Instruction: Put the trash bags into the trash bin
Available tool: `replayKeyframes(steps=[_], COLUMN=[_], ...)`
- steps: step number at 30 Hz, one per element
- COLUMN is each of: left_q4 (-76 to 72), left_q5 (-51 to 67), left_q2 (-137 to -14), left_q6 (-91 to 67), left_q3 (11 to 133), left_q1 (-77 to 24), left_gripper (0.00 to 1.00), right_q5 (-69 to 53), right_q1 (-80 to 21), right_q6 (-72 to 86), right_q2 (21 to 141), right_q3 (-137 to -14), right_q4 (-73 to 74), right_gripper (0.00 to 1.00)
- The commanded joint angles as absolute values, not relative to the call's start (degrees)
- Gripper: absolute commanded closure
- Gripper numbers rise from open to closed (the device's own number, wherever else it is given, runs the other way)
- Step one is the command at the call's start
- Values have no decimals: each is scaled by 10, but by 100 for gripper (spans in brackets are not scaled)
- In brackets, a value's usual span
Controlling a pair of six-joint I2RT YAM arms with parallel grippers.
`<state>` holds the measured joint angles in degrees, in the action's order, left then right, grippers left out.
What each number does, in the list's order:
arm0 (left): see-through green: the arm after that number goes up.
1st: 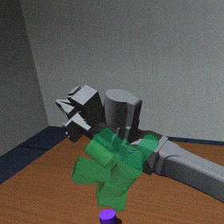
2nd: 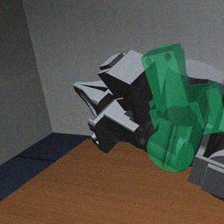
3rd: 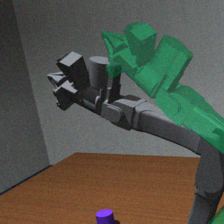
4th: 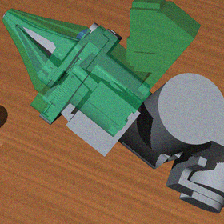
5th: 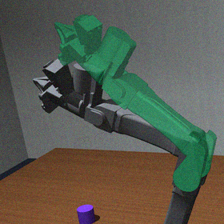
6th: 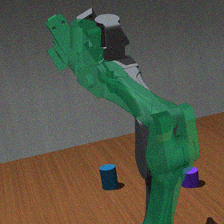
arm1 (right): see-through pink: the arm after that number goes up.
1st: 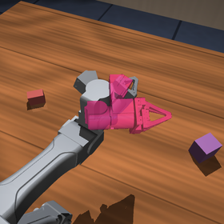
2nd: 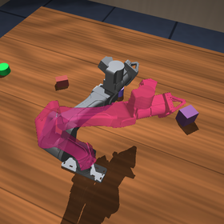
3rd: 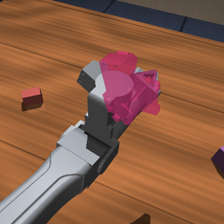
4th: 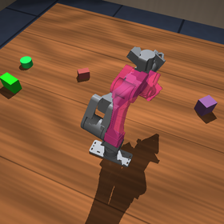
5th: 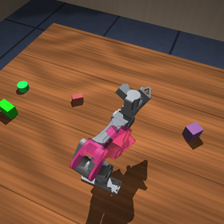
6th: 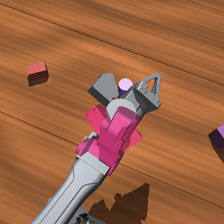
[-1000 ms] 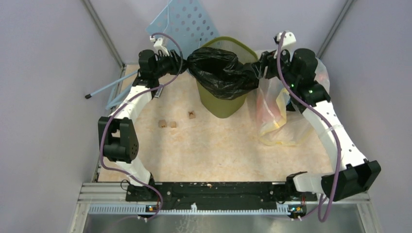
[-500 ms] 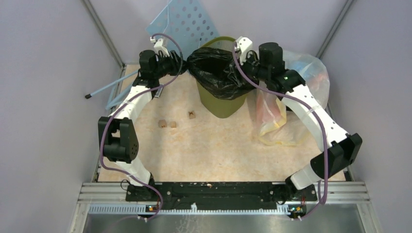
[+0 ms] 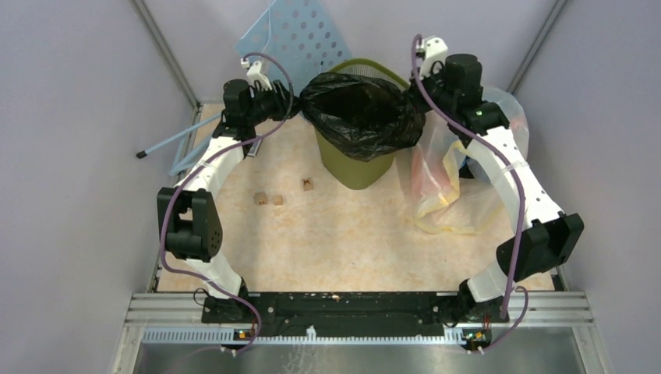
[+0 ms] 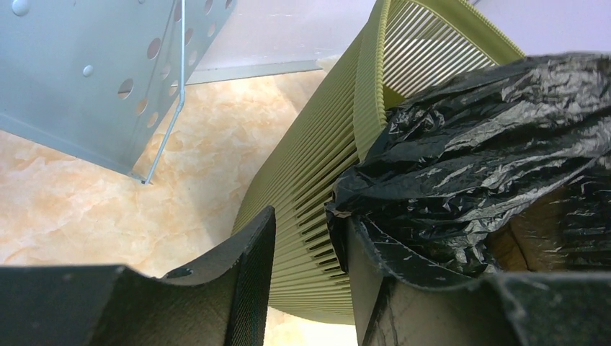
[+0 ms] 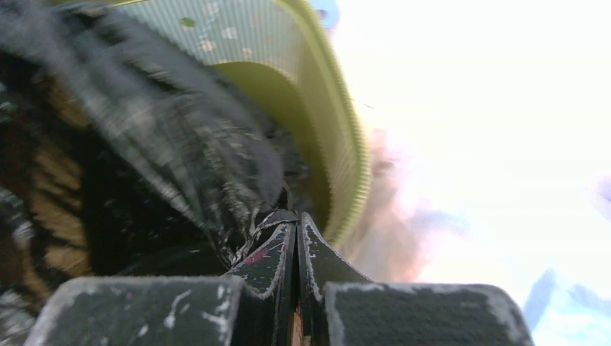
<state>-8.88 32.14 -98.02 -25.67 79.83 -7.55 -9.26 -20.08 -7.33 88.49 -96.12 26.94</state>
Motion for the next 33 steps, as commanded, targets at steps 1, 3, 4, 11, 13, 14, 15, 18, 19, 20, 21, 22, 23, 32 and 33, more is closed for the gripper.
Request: replayKeyframes(steps=[1,3,4,11,13,14,15,18,19,20,21,22,23,32,33], left_q4=[-106,-106,-107,-113,-117,-118,-118,-116,-116,-115,-115,-115,-115,-137,-137], left_q5=[329,329,329,338,345,348,351,352,353,354,355,359,362,432,434], left_q2=[-983,-983,-984,-989,-992,-994,-996,-997,-998,-998,-998,-999,-1001,-1001,-995], left_q6=[-265,-265,-265,-268,-269,-269,-269,-268,-267,-266,-266,-266,-266,-313,-315], left_q3=[824,823,822,821,823,824,825,827,827,828,829,830,832,835,831], left_q1=[-77,-78,-78,-78,-78,-78,-78,-78,-78,-78,-78,-78,-78,-80,-81], left_gripper=[54,55,55,56,56,56,56,56,56,57,57,57,57,58,58], right_q5=[-52,-31,-23,-57,-81,-91,-98,-113,-119,-127,-136,-146,-155,-223,-235], right_q1=[-172,-168,-165,-129,-119,-115,-111,-108,-106,-106,-106,-106,-106,-106,-107], right_q6=[-5,13,22,83,97,101,103,104,103,101,100,100,99,136,146], right_q2=[901,914,919,950,966,976,986,1012,1020,1027,1033,1037,1038,1004,993], right_q3=[-1001,-1012,-1015,-1028,-1045,-1062,-1076,-1109,-1117,-1124,-1128,-1128,-1126,-1092,-1067], right_q4=[248,260,262,244,252,261,272,306,320,329,335,338,340,354,348], right_gripper=[100,100,100,96,91,82,78,72,71,71,73,75,77,100,100])
